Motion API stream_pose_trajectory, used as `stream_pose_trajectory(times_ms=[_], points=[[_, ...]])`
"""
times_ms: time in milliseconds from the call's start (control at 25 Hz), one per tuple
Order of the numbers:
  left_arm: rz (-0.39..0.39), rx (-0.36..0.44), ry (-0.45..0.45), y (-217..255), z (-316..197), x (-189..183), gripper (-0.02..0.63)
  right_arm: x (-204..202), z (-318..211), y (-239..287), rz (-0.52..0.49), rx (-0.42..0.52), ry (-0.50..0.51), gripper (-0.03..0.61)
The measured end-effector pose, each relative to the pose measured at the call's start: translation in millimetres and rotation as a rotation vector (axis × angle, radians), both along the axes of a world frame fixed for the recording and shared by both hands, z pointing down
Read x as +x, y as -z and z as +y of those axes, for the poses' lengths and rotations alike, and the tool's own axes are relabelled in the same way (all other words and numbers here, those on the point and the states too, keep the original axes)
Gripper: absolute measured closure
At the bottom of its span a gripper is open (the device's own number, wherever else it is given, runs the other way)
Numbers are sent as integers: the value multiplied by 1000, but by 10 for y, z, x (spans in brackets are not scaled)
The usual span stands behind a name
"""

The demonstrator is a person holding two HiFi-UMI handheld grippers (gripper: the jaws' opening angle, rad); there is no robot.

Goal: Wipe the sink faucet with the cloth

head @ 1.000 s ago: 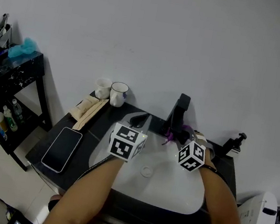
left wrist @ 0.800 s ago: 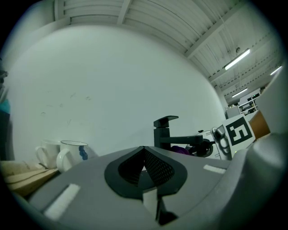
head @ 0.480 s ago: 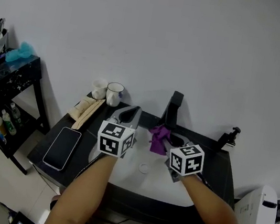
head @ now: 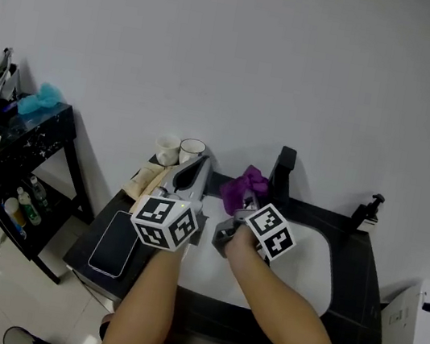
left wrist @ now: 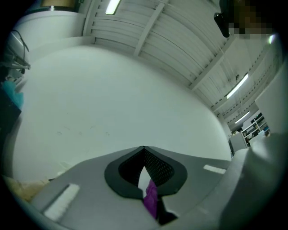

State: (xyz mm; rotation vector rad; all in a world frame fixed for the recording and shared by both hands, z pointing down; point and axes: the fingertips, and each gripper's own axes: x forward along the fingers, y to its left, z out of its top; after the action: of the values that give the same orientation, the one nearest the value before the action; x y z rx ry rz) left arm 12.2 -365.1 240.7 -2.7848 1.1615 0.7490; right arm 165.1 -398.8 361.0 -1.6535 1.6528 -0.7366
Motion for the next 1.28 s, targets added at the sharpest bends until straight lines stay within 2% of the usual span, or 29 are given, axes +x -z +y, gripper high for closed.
stream_pose_trajectory(times_ms=[160, 240, 400, 520, 680, 840, 960, 1040, 1120, 1280], points=[[42, -54, 86, 1, -83, -217, 597, 85, -155, 264, -131, 125, -105, 512], [46, -49, 136, 37, -86, -307, 597, 116, -214, 368, -178, 163, -150, 512], [47, -15, 176, 108, -42, -369, 597, 145, -286, 469, -253, 208, -219, 512], [21, 3, 194, 117, -25, -313, 597, 186, -339, 454, -270, 202, -244, 512], [-12, 48, 212, 159, 50, -279, 597, 200, -318, 184, -305, 150, -274, 512], [-89, 113, 236, 218, 102, -182, 597, 205, -286, -78, -346, 109, -283, 512], [-128, 127, 244, 198, 116, -122, 597, 194, -266, -304, -407, 84, -268, 514], [-147, 116, 246, 150, 93, -93, 597, 135, -280, -329, -393, 83, -219, 514], [-163, 102, 249, 101, 57, -71, 597, 36, -289, -225, -335, 97, -142, 513], [-160, 93, 296, 94, 9, -149, 597, -307, -189, 116, -112, 162, 36, 509]])
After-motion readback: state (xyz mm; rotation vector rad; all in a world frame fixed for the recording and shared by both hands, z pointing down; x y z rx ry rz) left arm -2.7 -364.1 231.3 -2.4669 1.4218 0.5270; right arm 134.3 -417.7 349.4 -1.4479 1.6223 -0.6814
